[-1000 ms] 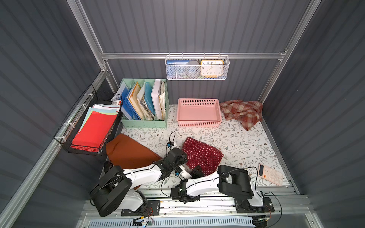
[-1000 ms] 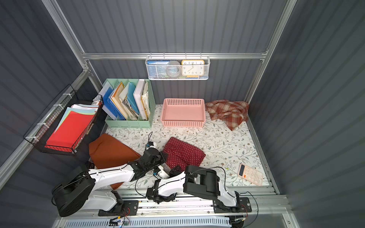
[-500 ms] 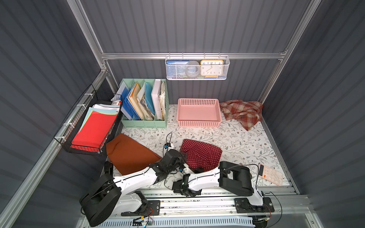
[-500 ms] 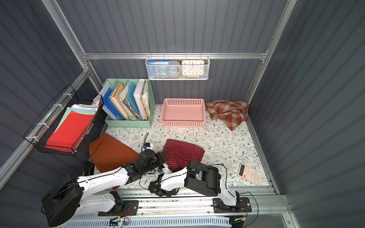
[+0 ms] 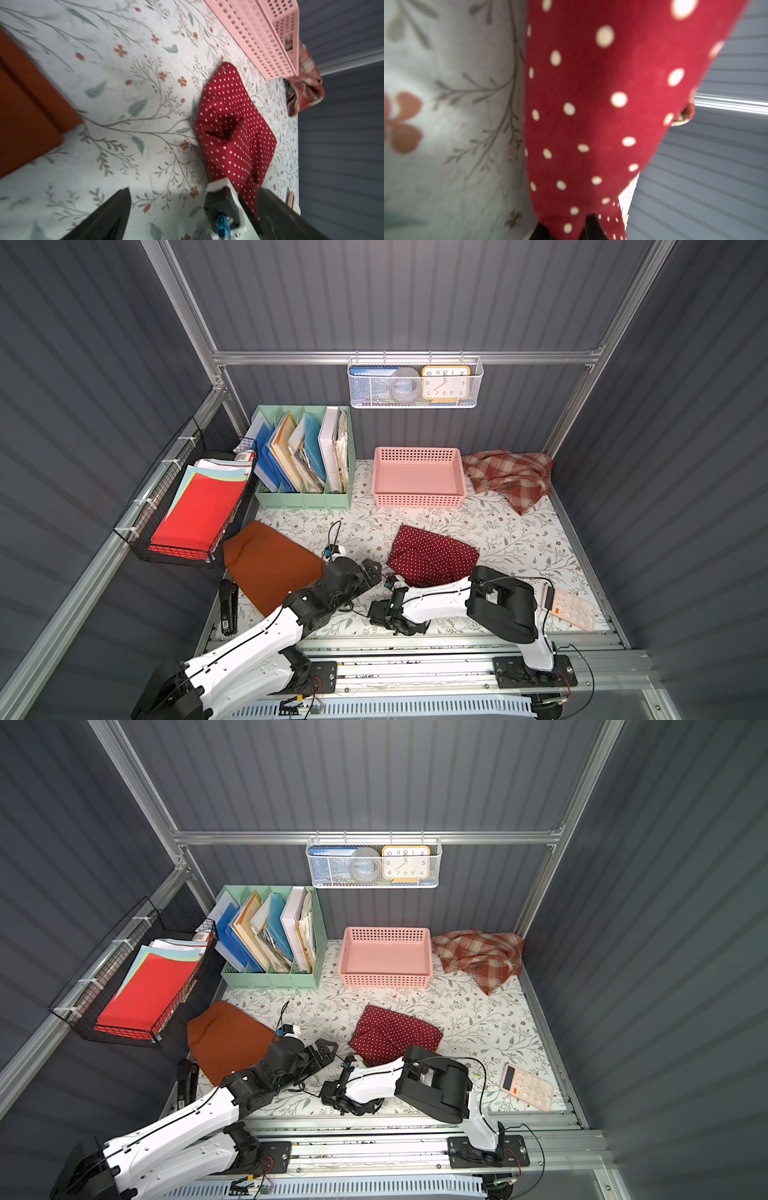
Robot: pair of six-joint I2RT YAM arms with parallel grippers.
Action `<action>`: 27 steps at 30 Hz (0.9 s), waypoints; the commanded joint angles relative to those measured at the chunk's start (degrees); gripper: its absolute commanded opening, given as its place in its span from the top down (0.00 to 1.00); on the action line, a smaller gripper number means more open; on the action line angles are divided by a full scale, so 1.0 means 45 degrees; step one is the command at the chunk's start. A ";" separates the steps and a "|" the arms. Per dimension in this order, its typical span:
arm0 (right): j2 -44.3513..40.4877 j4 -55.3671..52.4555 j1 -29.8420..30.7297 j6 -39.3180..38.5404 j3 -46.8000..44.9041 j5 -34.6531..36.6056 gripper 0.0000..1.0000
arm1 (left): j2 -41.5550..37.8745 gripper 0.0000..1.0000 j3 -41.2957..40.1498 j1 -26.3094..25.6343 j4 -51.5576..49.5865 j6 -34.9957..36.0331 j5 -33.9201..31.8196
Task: Roll up the skirts
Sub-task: Roll the skirt at the center of the board.
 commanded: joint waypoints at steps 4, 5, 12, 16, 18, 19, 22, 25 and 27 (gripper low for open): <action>-0.1044 0.0486 0.0714 -0.0624 -0.0251 -0.3649 0.90 | -0.0645 0.00 0.0786 0.1539 -0.1762 0.1993 -0.0436; -0.1273 0.0407 0.0791 -0.0656 -0.0153 -0.4118 0.90 | -0.0645 0.00 0.1016 0.1667 -0.1905 0.2217 -0.0580; -0.2851 0.1055 0.0741 -0.1541 -0.0288 -0.7599 0.90 | -0.0625 0.00 0.1380 0.2293 -0.1732 0.2874 -0.0412; -0.3905 0.2142 -0.0207 -0.1879 -0.0767 -1.0886 0.89 | -0.0577 0.00 0.0949 0.2304 -0.1269 0.2684 0.0132; -0.4256 0.2594 -0.0825 -0.2112 -0.0919 -1.2343 0.89 | -0.0614 0.00 0.0795 0.2302 -0.1235 0.2654 0.0208; -0.4300 0.2609 -0.0996 -0.2172 -0.0903 -1.2494 0.89 | -0.0699 0.00 0.0748 0.2302 -0.1262 0.2644 0.0152; -0.4351 0.2748 -0.1559 -0.2518 -0.1022 -1.3354 0.89 | -0.1019 0.00 0.0776 0.2332 -0.1369 0.2712 -0.0043; -0.4131 0.3026 -0.2353 -0.3066 -0.1080 -1.5022 0.89 | -0.0889 0.00 0.0737 0.2342 -0.1262 0.2769 -0.0008; -0.3839 0.3134 -0.2878 -0.3402 -0.0989 -1.6121 0.89 | -0.0653 0.00 0.0626 0.2344 -0.0990 0.2742 0.0250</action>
